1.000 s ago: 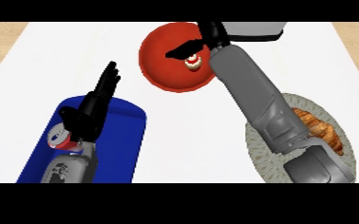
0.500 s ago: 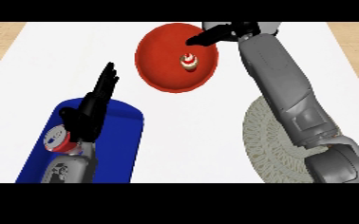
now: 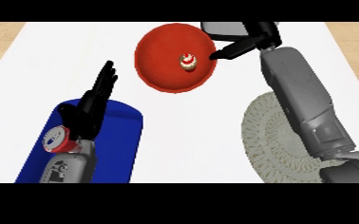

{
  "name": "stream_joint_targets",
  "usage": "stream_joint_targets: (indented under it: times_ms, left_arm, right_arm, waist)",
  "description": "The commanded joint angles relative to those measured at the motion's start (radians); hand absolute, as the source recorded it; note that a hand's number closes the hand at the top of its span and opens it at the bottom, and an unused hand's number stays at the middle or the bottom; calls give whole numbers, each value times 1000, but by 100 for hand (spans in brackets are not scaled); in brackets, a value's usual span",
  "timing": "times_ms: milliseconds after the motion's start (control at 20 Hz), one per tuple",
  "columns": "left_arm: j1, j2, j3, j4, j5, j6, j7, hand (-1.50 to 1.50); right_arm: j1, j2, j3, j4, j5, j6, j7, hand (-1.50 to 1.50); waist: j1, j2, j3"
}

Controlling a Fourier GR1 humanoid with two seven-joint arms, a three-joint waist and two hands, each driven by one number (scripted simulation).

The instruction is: Pick the cupcake from the placemat and place it in the bowl

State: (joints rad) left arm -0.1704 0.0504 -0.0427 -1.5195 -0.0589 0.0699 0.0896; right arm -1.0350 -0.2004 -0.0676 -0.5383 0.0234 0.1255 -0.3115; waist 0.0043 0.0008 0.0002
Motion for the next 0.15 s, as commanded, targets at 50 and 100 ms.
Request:
stream_joint_targets:
  times_ms: [50,100]
  left_arm:
    - [-25,-35,-14,11,-27,39,5,0]
    - [-2,-4,11,31,9,-15,-34,0]
  right_arm:
    - [94,5,16,-75,14,29,-22,-150]
    - [104,-29,4,-79,4,72,-17,-150]
  waist:
    - [-1,-1,0]
    - [-1,0,0]
